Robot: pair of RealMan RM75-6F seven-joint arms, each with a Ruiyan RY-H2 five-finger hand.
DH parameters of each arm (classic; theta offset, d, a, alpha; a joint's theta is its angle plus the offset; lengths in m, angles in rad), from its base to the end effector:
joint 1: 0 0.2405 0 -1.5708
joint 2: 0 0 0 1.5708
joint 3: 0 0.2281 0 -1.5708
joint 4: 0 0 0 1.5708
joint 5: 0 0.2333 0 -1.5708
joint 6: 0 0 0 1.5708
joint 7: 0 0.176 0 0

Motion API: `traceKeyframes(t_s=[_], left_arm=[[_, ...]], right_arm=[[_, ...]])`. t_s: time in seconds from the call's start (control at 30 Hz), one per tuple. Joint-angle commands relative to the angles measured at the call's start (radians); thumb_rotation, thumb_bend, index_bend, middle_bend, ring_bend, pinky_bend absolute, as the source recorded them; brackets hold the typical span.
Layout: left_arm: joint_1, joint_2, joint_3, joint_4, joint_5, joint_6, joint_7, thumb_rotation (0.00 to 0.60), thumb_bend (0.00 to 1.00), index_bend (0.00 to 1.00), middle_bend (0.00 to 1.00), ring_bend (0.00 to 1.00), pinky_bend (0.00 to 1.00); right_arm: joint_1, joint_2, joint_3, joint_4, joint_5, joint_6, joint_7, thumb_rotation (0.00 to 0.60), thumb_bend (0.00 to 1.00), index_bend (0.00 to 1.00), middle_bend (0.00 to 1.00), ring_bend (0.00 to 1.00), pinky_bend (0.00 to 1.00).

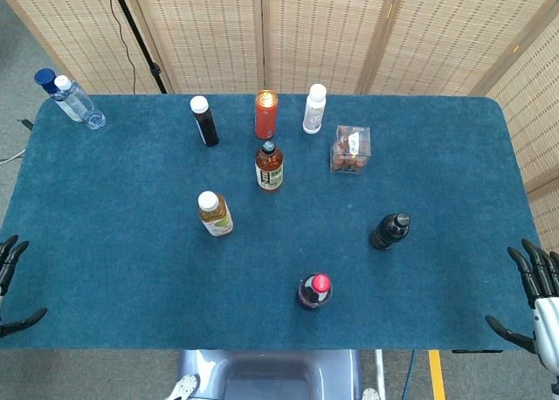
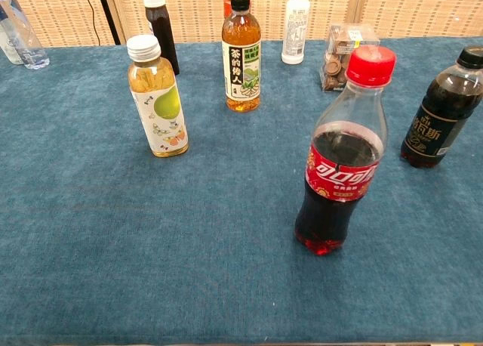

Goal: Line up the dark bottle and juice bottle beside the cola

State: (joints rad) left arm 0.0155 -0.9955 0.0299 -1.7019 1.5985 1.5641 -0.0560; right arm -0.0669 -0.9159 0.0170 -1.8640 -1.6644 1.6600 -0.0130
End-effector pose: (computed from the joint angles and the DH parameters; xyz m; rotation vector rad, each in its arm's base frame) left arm -0.2931 0.1644 0.1465 -1.3990 -0.9496 -0.8966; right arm -0.2521 -0.1615 0.1725 1.3440 -0.8549 0.9991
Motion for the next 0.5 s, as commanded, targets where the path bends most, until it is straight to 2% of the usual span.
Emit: traceKeyframes(t_s=[0.03,0.5], left_arm=[[0.000,0.000,-0.002,0.002,-0.001,0.004,0.000,0.600,0.00,0.00,0.00,0.00,0.00],[-0.002,0.003,0.007,0.008,0.021,0.005,-0.009,0.600,0.00,0.00,0.00,0.00,0.00]], right_arm=[[0.001,-0.003,0.001,-0.002,0.003,-0.002,-0.005,0.600,0.00,0.00,0.00,0.00,0.00],[0.010,0.006,0.002,-0.002,0.014,-0.021,0.018,0.600,0.00,0.00,0.00,0.00,0.00]])
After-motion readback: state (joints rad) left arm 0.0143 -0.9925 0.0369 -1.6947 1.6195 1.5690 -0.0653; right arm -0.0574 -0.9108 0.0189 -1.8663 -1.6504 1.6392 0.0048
